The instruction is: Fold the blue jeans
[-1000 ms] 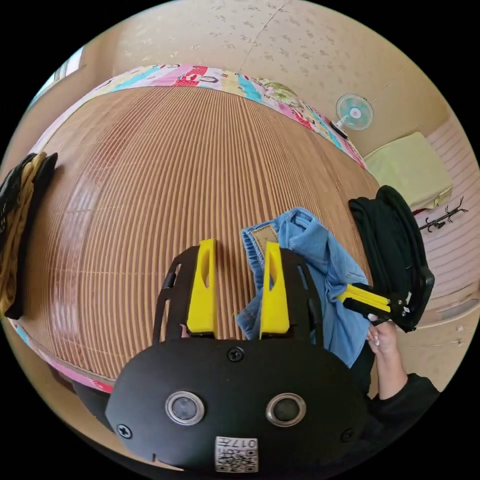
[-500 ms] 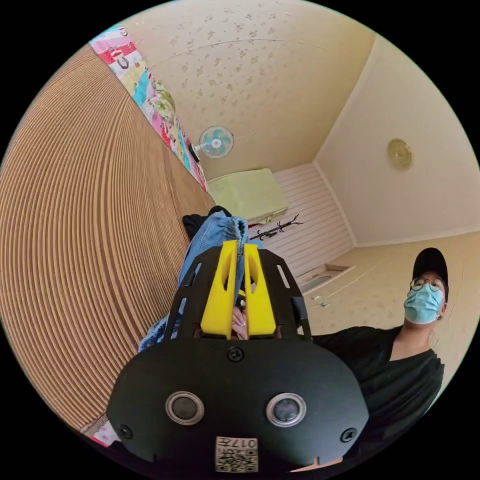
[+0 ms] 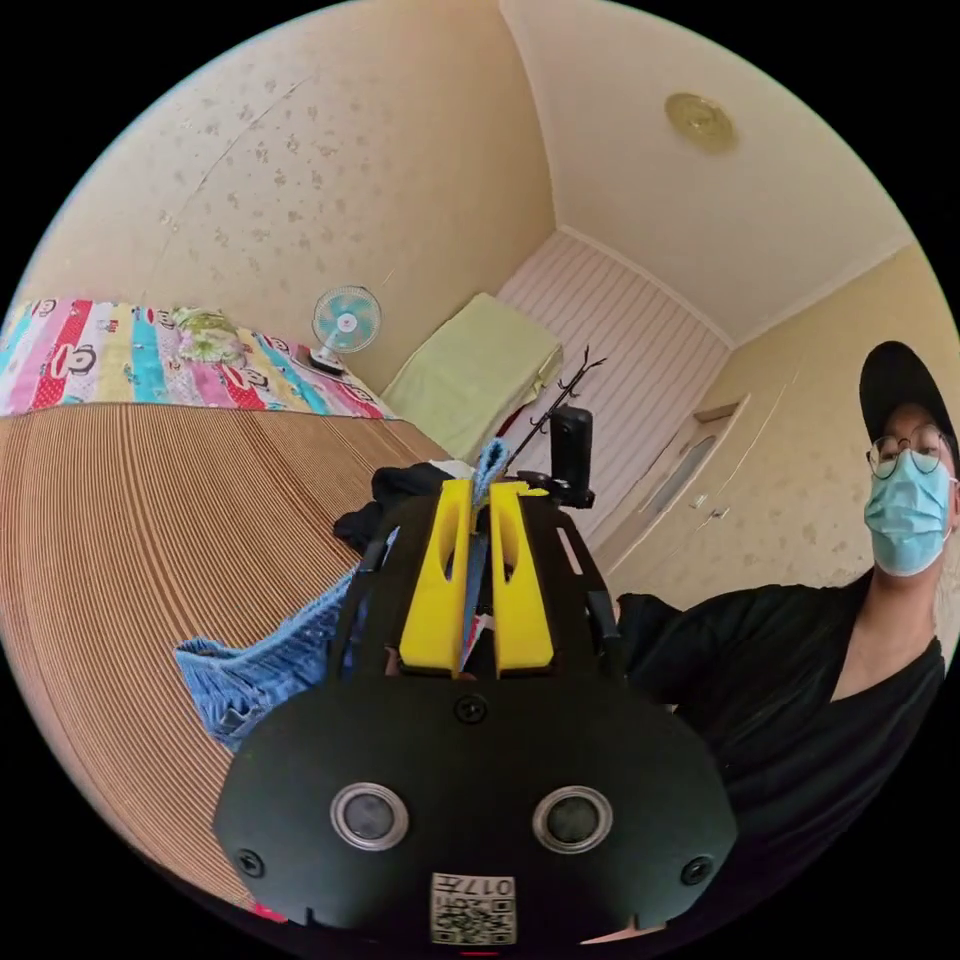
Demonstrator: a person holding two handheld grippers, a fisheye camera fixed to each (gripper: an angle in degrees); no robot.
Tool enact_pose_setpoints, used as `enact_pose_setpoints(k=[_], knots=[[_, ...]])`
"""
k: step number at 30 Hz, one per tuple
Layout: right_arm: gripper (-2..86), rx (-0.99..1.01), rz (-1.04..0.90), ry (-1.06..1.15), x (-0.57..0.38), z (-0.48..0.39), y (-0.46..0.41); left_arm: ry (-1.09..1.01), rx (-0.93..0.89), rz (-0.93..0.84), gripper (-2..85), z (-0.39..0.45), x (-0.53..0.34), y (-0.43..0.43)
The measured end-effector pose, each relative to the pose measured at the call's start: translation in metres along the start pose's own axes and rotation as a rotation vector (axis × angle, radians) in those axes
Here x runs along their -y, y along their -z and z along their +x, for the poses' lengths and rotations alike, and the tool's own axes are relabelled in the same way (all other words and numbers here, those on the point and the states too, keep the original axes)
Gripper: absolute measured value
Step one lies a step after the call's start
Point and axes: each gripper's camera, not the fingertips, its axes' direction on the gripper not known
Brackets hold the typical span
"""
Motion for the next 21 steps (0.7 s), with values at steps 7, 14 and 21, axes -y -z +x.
enact_pose_setpoints(k=[7,14,21], knots=[[2.5,0.246,0.408,0.078,-0.013,-0.015,0.092,0.265,0.419,0.115,17.0,-0.033,-0.113,0.102],[1.5,0.591,0.472,0.467,0.027,-0.085,0.171,0.236,-0.054,0.131,25.8,-0.097,-0.077,0.075],[0.6,0.581,0.447,0.645,0.049,-0.135,0.252,0.081,-1.15,-0.218,14.7,-0.055,0.008,-0.055]])
